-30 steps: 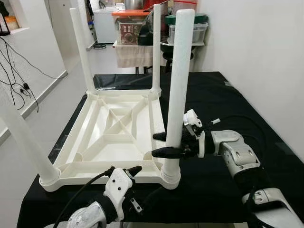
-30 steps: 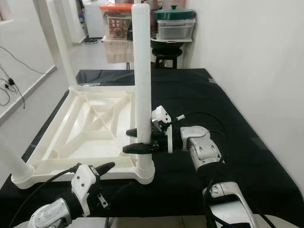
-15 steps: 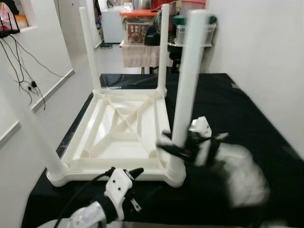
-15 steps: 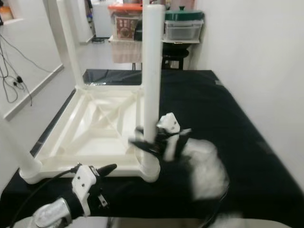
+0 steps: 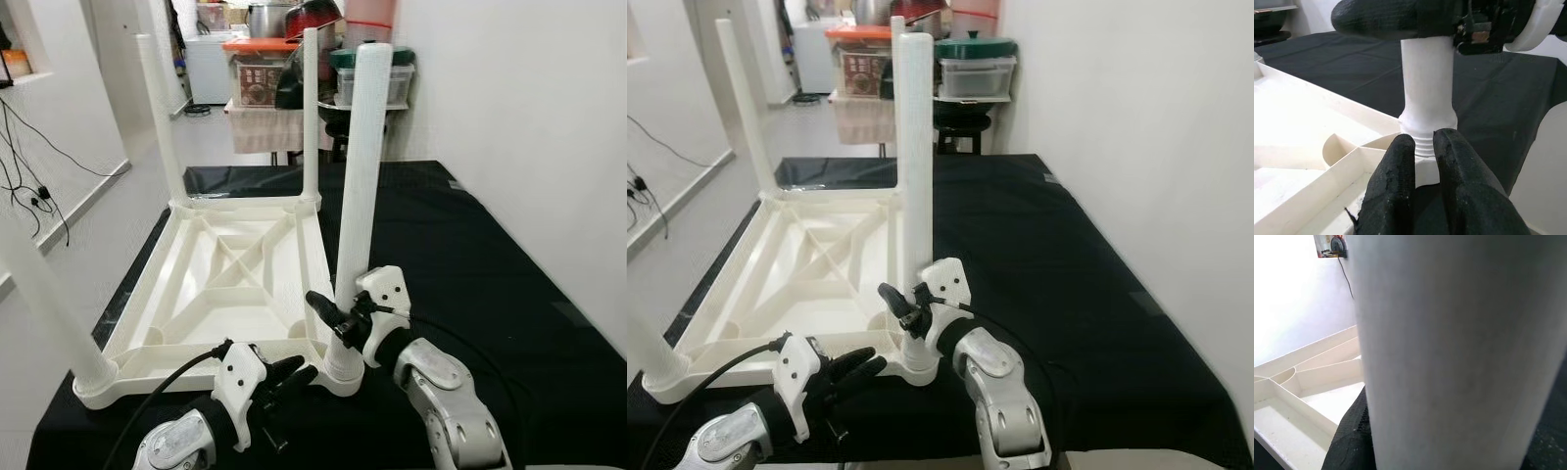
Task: Building children table
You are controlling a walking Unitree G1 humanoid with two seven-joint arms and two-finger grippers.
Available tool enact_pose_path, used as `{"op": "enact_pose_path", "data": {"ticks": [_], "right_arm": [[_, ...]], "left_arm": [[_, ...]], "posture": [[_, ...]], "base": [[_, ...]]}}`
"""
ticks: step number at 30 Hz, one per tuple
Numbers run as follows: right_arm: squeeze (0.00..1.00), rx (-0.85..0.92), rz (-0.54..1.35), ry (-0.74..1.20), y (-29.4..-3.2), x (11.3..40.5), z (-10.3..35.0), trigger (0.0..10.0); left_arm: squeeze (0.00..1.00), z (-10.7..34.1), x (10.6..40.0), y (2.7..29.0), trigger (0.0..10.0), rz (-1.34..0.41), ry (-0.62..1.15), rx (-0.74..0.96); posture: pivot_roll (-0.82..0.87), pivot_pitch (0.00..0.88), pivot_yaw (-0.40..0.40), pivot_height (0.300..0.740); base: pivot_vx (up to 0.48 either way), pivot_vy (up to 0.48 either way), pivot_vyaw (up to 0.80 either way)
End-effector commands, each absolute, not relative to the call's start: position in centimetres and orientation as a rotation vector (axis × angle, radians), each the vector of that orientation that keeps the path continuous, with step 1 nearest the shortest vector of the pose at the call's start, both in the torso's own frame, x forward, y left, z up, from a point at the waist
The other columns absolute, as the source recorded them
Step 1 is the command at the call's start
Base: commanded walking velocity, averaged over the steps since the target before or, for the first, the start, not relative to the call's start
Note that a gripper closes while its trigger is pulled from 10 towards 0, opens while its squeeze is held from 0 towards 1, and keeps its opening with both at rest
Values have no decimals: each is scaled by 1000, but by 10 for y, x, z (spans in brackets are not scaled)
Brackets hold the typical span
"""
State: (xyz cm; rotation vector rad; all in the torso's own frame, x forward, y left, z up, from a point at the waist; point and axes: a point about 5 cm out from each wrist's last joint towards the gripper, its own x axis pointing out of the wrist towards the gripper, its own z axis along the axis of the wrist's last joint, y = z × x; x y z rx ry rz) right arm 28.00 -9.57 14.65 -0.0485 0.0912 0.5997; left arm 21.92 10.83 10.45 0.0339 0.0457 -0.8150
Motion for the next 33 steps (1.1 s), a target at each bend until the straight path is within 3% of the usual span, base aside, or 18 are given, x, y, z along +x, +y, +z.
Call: {"op": "enact_pose_path", "data": {"ticks": [1, 7, 10, 11, 19, 20, 21, 22, 33], "right_arm": [[1000, -56, 612, 224, -104, 282, 124, 10000], [1000, -60, 912, 75, -115, 294, 150, 10000], [1000, -81, 974, 51, -119, 296, 154, 10000], [0, -108, 1057, 54, -127, 303, 157, 10000], [0, -117, 1126, 81, -137, 324, 160, 10000], [0, -111, 1144, 90, -139, 328, 160, 6706], [0, -102, 1174, 96, -140, 332, 159, 6706], [0, -86, 1194, 107, -143, 335, 158, 0], [0, -95, 1140, 114, -159, 342, 153, 0]], "left_arm": [[0, 104, 223, 110, 10000, -799, 39, 47], [0, 104, 227, 108, 10000, -804, 33, 49], [0, 103, 228, 107, 10000, -804, 31, 49], [0, 103, 230, 106, 10000, -801, 25, 51], [0, 103, 231, 106, 10000, -781, 16, 52], [0, 102, 231, 106, 10000, -776, 14, 52], [0, 102, 230, 106, 10000, -773, 13, 52], [0, 101, 229, 107, 10000, -771, 12, 47], [0, 106, 218, 105, 10000, -785, 8, -4]], "posture": [[35, 0, -22, 740], [37, 0, -26, 740], [38, 0, -27, 740], [45, 0, -34, 740], [64, 0, -48, 740], [64, 0, -48, 740], [74, 0, -53, 740], [81, 0, -57, 740], [68, 0, -52, 740]], "base": [[0, 0, 0], [0, 0, 0], [0, 0, 0], [0, 0, 0], [0, 0, 0], [0, 0, 0], [0, 0, 0], [0, 0, 0], [0, 0, 0]]}}
